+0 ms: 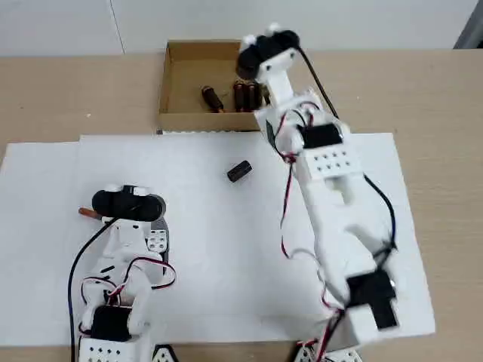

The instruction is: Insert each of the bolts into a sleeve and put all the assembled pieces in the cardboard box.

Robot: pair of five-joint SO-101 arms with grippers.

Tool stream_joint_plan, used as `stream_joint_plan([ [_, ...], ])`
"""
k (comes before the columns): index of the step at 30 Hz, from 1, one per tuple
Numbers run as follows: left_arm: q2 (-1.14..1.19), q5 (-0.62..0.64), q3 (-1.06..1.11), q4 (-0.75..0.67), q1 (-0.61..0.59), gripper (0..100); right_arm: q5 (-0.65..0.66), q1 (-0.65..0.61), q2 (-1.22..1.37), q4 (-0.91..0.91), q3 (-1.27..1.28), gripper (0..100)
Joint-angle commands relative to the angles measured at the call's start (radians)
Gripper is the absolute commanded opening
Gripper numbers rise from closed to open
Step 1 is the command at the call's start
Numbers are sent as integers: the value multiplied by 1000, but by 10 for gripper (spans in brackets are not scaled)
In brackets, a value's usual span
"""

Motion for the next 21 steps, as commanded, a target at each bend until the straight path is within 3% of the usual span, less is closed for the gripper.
stream_joint_plan([
  [1,-9,-5,-4,3,-3,6,69,-10,88,-93,-160,4],
  [7,-9,-5,-4,3,-3,6,244,-42,275,-171,-298,4],
  [17,-9,-5,-4,3,-3,6,393,-93,513,-352,-505,10],
  [21,-9,-5,-4,3,-3,6,394,-99,570,-344,-562,117],
])
